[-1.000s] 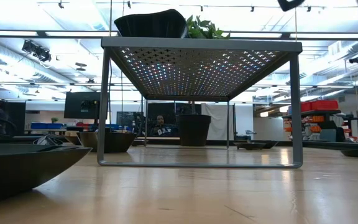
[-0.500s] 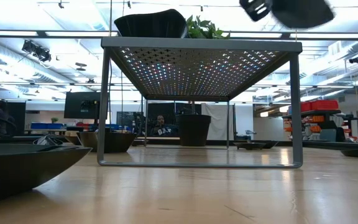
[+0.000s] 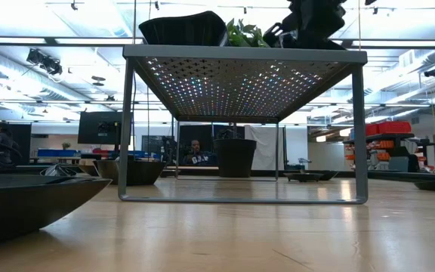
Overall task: Pick & Place Mini shaped plates
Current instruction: Put the black bowl on the shelf
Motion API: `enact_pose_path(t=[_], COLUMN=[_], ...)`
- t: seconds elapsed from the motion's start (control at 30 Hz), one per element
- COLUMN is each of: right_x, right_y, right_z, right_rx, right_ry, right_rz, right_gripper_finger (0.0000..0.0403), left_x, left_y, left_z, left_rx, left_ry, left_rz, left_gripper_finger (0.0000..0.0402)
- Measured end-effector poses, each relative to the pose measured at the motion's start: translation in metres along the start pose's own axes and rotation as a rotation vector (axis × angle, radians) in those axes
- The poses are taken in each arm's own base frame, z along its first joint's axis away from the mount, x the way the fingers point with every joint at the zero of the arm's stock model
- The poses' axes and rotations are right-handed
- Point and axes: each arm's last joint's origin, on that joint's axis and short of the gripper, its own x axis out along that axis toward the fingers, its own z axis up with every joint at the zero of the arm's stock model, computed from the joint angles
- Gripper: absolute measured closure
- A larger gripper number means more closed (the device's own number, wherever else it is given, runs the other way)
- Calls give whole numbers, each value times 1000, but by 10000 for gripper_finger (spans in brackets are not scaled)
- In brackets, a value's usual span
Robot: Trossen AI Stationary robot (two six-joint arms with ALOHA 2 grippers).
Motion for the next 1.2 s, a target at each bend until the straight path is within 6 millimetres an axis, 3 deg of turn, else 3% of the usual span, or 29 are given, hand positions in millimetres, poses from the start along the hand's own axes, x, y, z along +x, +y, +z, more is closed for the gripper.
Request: enact_pose_path(t=[0.5,1.2], right_x=[2,1], right_y=[-3,-4], right_z=[9,13], right_rx=[-12,-203], right_ry=[-99,-136], right_rz=[5,-1], right_gripper_finger=[403,403], left_x=[0,0], left_y=[0,0], left_z=[0,0], left_rx=[0,0], left_ry=[0,0], left_rz=[0,0], left_gripper_finger=[378,378])
